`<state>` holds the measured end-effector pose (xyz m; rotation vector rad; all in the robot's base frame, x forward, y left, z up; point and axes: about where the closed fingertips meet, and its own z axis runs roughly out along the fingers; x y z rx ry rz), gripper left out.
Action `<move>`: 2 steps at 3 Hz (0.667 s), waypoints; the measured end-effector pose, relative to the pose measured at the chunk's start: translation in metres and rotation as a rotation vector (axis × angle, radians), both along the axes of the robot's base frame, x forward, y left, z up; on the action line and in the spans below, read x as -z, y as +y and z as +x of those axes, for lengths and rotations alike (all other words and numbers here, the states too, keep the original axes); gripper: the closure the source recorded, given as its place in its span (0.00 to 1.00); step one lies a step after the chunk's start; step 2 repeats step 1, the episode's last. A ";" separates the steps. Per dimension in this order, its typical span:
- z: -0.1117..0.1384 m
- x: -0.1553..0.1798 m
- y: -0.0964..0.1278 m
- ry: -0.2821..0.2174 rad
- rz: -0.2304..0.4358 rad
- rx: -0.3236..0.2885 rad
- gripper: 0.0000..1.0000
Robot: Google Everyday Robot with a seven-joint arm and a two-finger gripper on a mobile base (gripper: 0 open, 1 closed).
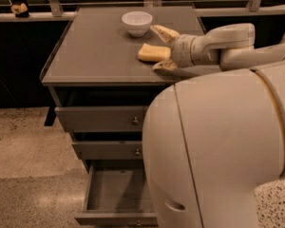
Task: Pick sponge from bottom drawer and place on counter
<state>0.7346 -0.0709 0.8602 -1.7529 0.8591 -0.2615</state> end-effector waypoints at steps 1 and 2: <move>0.000 0.000 0.000 0.000 0.000 0.000 0.00; 0.000 0.000 0.000 0.000 0.000 0.000 0.00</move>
Offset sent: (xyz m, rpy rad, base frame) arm 0.0000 0.0000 0.0000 0.0000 0.0000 0.0000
